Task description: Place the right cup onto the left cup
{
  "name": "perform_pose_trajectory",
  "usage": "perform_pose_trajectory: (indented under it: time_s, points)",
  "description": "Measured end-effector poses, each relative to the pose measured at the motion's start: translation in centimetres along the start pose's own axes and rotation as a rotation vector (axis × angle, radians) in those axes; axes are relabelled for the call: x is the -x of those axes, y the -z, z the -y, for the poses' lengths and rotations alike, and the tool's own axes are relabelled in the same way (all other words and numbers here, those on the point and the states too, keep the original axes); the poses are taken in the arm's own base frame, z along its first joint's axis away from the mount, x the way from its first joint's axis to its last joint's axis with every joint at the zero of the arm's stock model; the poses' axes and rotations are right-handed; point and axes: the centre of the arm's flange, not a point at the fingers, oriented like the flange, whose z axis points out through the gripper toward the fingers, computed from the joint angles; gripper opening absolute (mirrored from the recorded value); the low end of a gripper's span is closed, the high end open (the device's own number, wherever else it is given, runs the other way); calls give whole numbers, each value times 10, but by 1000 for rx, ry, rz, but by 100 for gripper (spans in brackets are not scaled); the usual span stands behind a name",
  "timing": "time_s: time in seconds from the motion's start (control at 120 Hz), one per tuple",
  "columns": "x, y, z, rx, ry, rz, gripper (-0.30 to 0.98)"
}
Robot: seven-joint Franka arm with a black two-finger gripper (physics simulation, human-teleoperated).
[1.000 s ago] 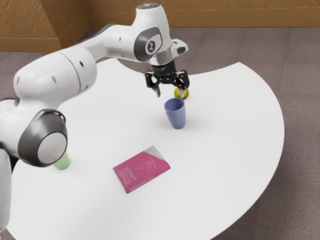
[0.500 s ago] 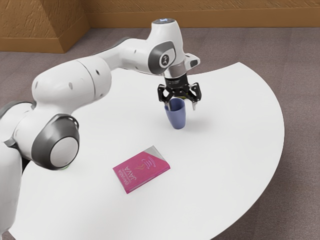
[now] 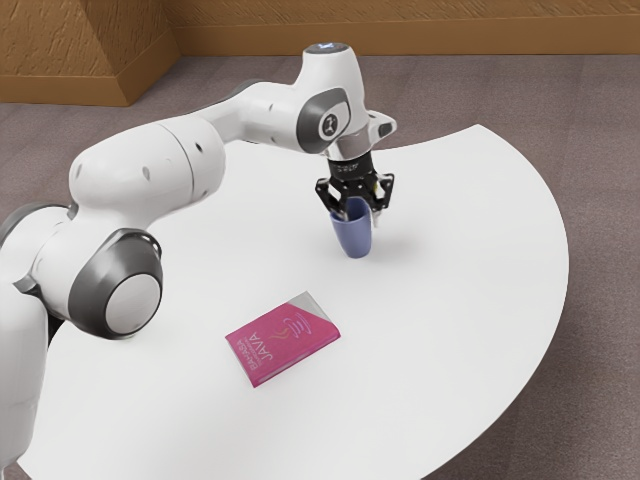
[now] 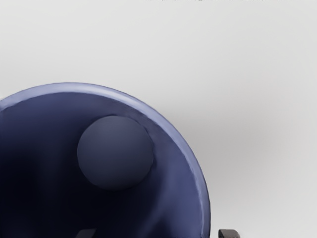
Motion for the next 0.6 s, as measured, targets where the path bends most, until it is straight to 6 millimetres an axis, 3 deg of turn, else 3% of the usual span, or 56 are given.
perform_pose_trajectory:
  time_s: [0.225, 0.6]
  points:
    - [-1, 0, 1, 0, 38, -2, -1]
    - [-1, -10, 4, -12, 80, 8, -9]
